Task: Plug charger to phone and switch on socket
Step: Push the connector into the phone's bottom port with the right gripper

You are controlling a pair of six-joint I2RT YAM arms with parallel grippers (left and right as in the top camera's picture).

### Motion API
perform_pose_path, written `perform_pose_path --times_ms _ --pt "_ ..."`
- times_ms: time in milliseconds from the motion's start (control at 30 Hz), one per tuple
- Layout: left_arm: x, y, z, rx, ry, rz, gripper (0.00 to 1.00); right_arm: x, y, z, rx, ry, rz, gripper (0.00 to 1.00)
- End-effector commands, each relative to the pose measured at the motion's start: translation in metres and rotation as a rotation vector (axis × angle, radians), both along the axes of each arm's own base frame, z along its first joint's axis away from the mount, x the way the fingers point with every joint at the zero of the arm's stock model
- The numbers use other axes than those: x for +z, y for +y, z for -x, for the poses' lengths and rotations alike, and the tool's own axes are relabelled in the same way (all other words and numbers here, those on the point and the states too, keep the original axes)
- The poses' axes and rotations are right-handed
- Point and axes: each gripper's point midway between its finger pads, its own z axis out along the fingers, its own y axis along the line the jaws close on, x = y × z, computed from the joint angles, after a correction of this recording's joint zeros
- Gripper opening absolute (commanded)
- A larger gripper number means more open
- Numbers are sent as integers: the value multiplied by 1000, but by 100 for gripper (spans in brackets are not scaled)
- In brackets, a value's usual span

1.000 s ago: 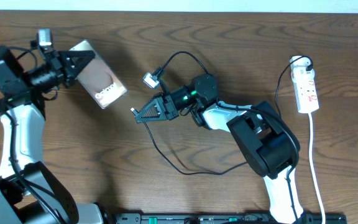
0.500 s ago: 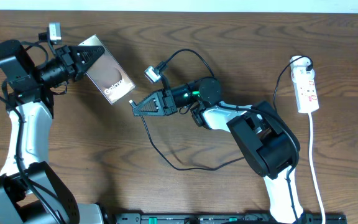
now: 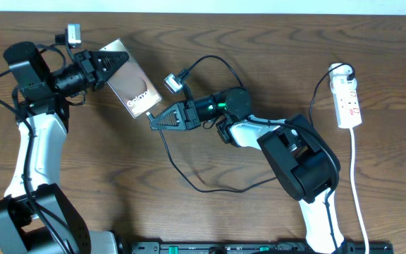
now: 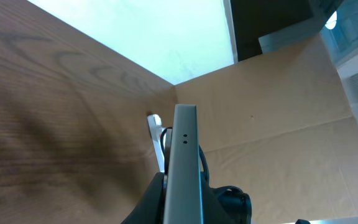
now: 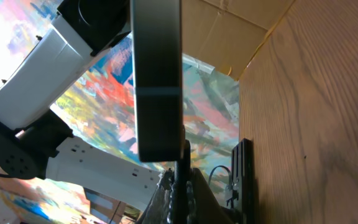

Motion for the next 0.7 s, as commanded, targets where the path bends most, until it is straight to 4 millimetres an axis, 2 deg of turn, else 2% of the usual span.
perform_pose_path --times_ms 0,300,667 --pt "13 -1 3 -14 -39 -7 7 11 0 2 -5 -33 -34 1" --pt "13 -2 4 -28 -109 -47 7 10 0 3 3 -36 -29 1" --pt "14 -4 7 -49 -112 -39 8 10 -1 4 7 -38 -28 1"
